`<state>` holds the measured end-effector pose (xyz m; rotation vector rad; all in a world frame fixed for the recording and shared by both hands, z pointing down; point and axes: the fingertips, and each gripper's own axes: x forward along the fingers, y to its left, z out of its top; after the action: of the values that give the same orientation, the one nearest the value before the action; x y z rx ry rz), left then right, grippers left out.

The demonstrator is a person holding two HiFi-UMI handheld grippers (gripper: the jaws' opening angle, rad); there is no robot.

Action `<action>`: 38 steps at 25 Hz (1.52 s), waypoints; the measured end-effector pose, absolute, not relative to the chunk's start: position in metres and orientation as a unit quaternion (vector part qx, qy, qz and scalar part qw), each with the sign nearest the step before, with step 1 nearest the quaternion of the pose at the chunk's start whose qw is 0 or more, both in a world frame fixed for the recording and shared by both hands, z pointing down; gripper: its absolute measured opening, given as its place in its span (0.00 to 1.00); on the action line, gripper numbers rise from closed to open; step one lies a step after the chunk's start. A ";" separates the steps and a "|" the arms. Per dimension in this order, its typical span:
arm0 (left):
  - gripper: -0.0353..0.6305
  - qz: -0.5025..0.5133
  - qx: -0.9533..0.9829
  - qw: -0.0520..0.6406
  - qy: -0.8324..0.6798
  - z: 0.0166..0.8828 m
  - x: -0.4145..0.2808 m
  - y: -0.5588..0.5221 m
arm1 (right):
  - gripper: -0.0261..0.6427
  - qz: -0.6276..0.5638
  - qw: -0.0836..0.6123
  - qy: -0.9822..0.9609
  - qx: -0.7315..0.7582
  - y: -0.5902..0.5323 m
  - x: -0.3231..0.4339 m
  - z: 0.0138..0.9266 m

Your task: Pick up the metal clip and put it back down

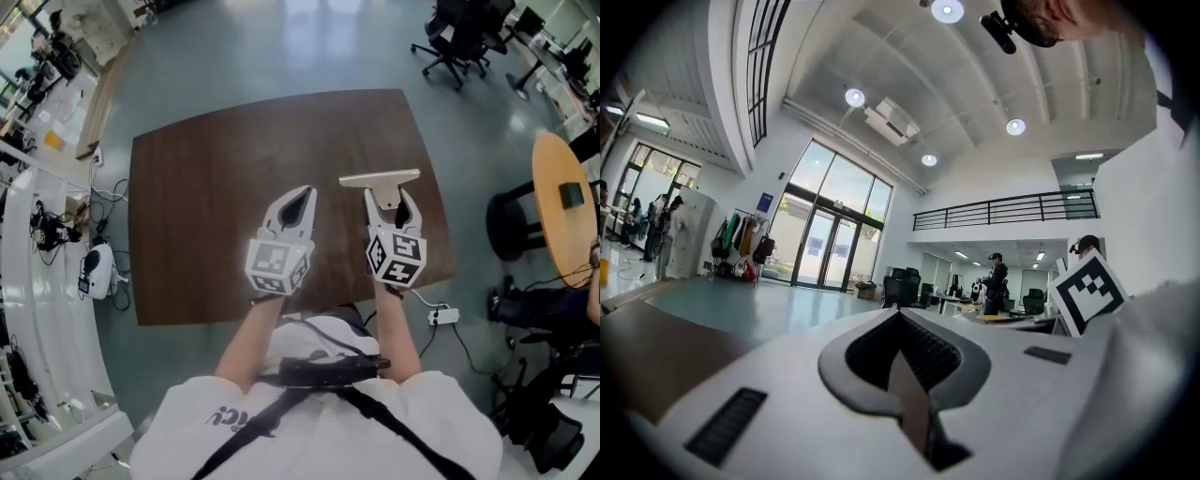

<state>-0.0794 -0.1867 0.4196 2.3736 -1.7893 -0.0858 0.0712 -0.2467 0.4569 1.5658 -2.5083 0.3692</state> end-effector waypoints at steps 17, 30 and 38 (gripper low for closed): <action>0.07 0.024 0.812 0.174 -0.556 0.519 -0.012 -0.298 | 0.49 0.198 0.183 -0.794 0.546 -0.347 0.138 0.586; 0.07 0.055 0.794 0.222 -0.563 0.594 -0.026 -0.370 | 0.49 0.234 0.250 -0.781 0.522 -0.435 0.117 0.689; 0.07 0.079 0.782 0.256 -0.562 0.641 -0.034 -0.384 | 0.49 0.263 0.283 -0.765 0.515 -0.454 0.106 0.743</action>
<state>-0.0342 -0.3839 0.6409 2.1237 -1.5256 0.2140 0.1062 -0.4545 0.7426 1.3783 -2.0494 0.7028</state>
